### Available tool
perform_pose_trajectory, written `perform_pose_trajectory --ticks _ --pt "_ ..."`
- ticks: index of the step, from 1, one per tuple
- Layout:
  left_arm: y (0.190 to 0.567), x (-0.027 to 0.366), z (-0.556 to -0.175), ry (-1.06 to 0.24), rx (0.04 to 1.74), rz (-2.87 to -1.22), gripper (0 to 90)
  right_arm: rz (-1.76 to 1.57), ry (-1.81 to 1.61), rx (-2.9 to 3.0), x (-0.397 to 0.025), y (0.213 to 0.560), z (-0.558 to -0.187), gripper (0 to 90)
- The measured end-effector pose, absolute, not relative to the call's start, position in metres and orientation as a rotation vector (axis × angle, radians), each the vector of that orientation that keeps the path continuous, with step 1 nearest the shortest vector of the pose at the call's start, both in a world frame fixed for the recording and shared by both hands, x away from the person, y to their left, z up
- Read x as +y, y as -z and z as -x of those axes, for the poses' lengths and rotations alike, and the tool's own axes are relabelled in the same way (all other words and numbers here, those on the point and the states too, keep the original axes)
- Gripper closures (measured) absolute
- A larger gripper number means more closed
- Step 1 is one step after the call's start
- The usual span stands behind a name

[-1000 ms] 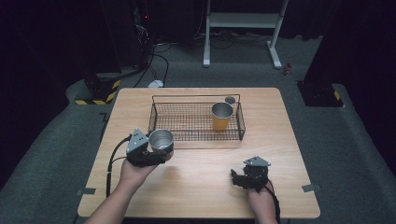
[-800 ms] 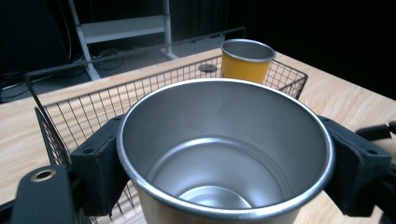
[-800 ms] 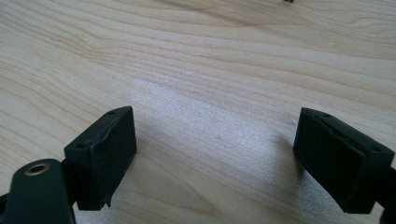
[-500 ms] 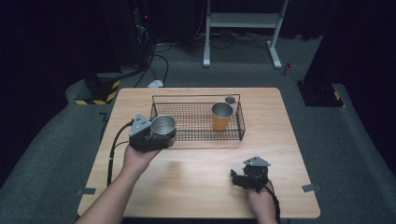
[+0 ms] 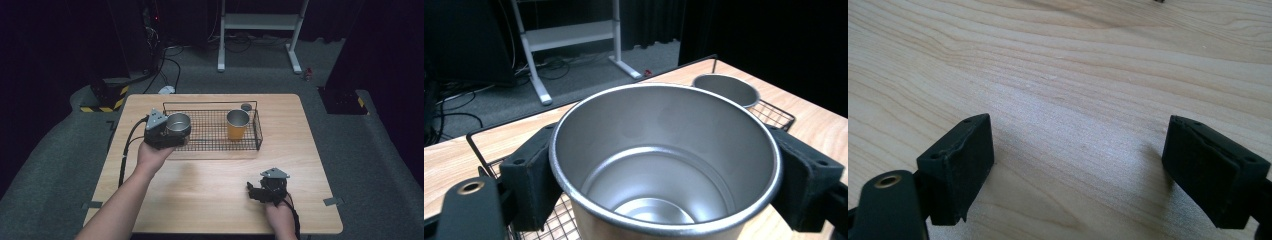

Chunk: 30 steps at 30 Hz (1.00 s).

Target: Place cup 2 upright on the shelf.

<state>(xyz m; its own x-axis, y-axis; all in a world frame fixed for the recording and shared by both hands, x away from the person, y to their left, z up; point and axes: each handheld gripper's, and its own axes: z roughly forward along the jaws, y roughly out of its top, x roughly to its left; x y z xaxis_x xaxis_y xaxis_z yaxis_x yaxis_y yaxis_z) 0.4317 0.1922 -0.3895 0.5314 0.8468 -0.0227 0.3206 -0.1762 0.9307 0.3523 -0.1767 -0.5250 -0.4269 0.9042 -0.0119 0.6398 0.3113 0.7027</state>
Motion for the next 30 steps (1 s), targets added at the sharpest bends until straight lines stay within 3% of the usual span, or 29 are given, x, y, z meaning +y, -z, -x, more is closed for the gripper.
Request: perform_pose_trajectory --ticks 30 --pt "0.409 0.177 -0.49 -0.617 1.094 -1.778 15.1 -1.369 -0.888 2.182 -0.176 0.525 -0.352 13.3"
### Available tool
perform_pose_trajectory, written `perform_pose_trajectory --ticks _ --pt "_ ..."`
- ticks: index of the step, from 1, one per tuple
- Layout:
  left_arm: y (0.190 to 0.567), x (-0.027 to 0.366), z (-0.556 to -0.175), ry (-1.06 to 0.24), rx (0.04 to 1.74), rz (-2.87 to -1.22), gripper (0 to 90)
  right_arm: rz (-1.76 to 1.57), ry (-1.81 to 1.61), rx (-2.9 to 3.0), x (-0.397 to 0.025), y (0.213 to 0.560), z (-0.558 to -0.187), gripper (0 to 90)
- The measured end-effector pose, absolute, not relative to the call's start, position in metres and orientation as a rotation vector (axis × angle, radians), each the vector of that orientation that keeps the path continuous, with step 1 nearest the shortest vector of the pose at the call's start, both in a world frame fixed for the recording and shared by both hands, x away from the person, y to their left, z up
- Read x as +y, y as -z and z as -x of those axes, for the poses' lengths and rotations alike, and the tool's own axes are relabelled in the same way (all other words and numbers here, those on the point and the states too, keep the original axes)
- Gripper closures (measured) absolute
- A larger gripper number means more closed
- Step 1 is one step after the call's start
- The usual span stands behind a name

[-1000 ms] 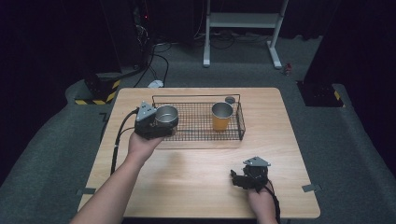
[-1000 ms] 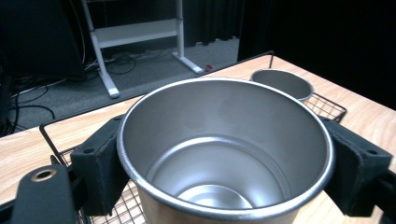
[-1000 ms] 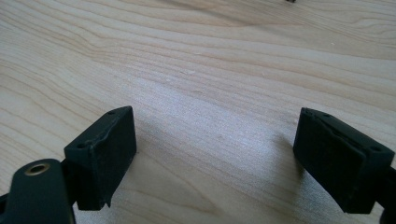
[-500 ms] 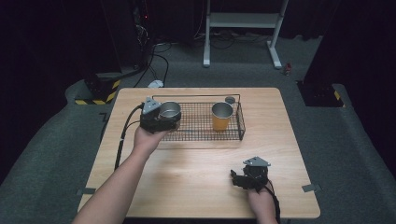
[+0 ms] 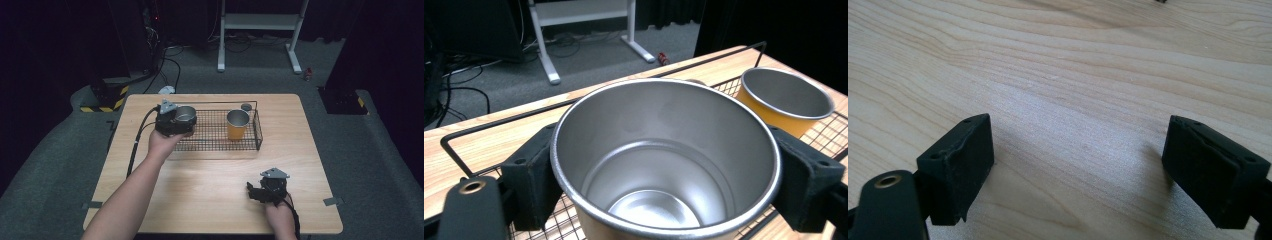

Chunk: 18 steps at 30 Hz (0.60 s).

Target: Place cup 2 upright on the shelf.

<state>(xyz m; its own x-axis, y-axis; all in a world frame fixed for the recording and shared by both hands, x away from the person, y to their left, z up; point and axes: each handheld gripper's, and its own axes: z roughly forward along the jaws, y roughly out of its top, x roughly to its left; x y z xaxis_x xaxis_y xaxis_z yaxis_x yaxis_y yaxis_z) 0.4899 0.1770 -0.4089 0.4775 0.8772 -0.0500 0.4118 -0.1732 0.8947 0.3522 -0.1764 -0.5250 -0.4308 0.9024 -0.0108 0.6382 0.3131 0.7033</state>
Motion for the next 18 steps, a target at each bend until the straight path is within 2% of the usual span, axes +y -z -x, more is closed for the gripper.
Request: perform_pose_trajectory --ticks 18 --pt "0.43 0.163 -0.514 -0.584 1.165 -1.884 15.1 -1.367 -0.889 2.183 -0.176 0.525 -0.352 13.3"
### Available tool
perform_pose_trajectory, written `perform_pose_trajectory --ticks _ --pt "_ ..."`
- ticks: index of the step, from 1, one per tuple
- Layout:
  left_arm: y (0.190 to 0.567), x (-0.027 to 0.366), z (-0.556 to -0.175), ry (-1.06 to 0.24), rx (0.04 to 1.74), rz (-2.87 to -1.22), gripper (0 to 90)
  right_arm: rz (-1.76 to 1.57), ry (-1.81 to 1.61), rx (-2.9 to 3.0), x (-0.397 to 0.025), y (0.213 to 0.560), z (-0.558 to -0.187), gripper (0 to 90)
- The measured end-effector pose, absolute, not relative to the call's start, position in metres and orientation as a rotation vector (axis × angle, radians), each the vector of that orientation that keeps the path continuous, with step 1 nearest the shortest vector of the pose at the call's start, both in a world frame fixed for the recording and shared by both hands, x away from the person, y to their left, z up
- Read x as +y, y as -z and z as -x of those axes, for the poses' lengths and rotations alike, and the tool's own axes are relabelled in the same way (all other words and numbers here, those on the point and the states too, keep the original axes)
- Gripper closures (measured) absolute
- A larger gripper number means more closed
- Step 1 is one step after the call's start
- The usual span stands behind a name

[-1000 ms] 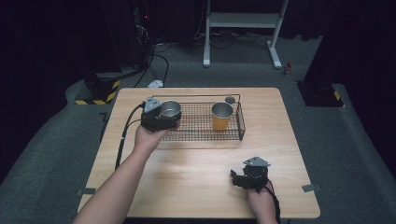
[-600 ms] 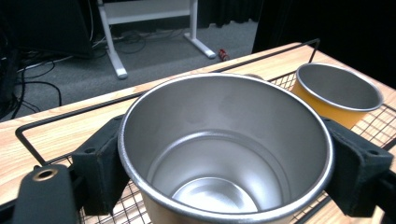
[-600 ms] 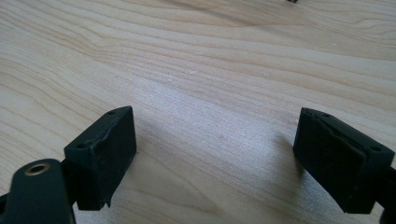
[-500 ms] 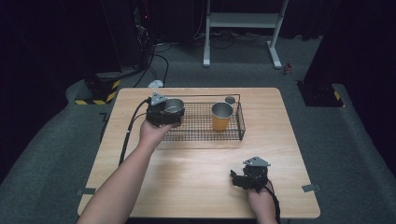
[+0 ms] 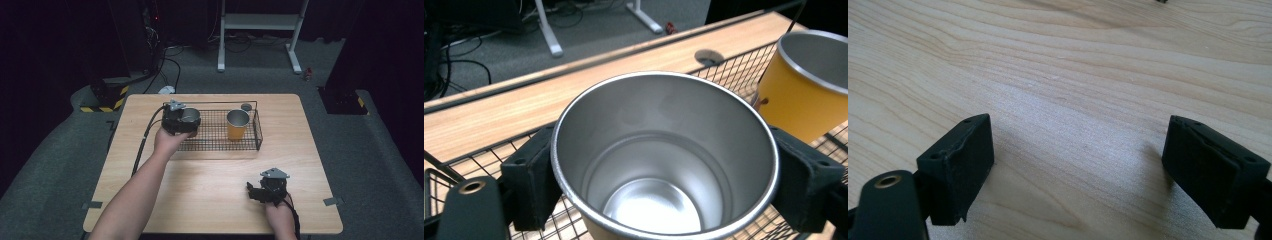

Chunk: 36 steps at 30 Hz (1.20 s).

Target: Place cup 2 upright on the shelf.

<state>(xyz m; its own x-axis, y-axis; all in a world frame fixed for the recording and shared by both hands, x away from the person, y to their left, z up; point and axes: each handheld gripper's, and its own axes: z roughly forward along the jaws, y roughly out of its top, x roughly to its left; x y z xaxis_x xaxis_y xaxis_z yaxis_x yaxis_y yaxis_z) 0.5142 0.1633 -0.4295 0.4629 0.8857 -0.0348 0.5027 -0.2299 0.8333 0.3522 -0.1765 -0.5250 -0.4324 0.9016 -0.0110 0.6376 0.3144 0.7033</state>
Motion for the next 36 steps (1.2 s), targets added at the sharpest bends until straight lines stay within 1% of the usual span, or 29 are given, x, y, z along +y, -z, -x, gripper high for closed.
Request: perform_pose_trajectory --ticks 7,13,20,22,28,34,36 --pt "0.438 0.162 -0.523 -0.563 1.218 -1.918 15.2 -1.368 -0.889 2.183 -0.176 0.525 -0.352 13.3" --pt "0.446 0.159 -0.531 -0.575 1.268 -1.979 15.2 -1.368 -0.889 2.183 -0.176 0.525 -0.352 13.3" --pt "0.452 0.157 -0.534 -0.526 1.333 -2.029 15.3 -1.367 -0.889 2.183 -0.176 0.525 -0.352 13.3" --pt "0.453 0.156 -0.536 -0.494 1.355 -2.048 15.3 -1.367 -0.889 2.183 -0.176 0.525 -0.352 13.4" --pt "0.456 0.157 -0.537 -0.483 1.404 -2.083 15.3 -1.368 -0.889 2.183 -0.176 0.525 -0.352 13.4" --pt "0.457 0.156 -0.536 -0.503 1.381 -2.109 15.3 -1.368 -0.889 2.183 -0.176 0.525 -0.352 13.4" --pt "0.458 0.155 -0.535 -0.482 1.385 -2.101 15.3 -1.367 -0.89 2.181 -0.176 0.525 -0.352 13.4"
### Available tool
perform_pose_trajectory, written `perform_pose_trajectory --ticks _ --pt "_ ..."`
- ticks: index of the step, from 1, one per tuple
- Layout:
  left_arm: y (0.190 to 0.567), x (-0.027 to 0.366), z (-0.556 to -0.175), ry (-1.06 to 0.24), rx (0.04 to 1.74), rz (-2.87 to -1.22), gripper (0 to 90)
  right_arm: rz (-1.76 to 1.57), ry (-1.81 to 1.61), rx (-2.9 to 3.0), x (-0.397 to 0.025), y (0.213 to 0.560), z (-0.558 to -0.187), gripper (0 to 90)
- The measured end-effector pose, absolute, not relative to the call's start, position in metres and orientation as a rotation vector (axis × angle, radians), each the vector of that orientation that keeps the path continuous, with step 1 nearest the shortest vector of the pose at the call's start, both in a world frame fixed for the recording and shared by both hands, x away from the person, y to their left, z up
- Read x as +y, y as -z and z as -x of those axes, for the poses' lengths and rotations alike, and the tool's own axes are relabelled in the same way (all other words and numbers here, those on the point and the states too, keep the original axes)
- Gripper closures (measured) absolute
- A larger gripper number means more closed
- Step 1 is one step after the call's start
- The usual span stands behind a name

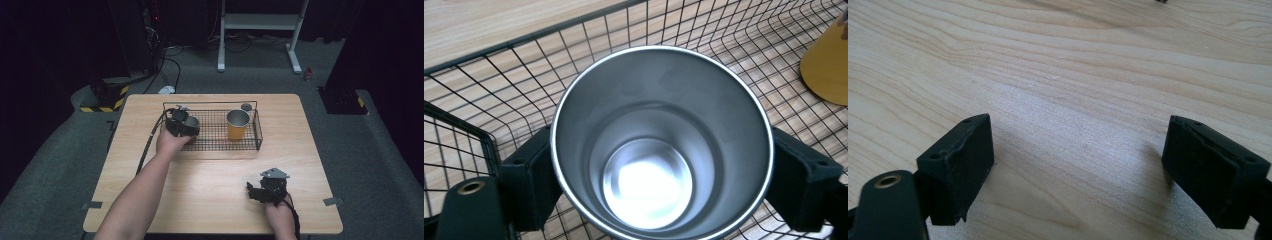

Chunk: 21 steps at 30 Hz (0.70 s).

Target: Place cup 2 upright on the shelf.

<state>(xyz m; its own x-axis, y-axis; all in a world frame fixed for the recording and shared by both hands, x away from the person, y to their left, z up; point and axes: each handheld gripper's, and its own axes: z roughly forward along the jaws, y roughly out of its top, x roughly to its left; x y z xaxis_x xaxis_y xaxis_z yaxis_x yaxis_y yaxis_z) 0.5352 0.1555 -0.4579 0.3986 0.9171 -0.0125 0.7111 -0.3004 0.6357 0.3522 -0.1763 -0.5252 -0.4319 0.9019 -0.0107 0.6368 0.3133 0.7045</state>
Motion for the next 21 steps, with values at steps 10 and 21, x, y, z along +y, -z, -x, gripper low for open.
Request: perform_pose_trajectory --ticks 10,21 --pt "0.4595 0.1561 -0.5338 -0.476 1.391 -2.108 15.2 -1.367 -0.89 2.181 -0.1763 0.5252 -0.3522 13.4" --pt "0.464 0.1561 -0.5342 -0.444 1.407 -2.108 7.7 -1.367 -0.89 2.181 -0.1763 0.5252 -0.3521 13.4"
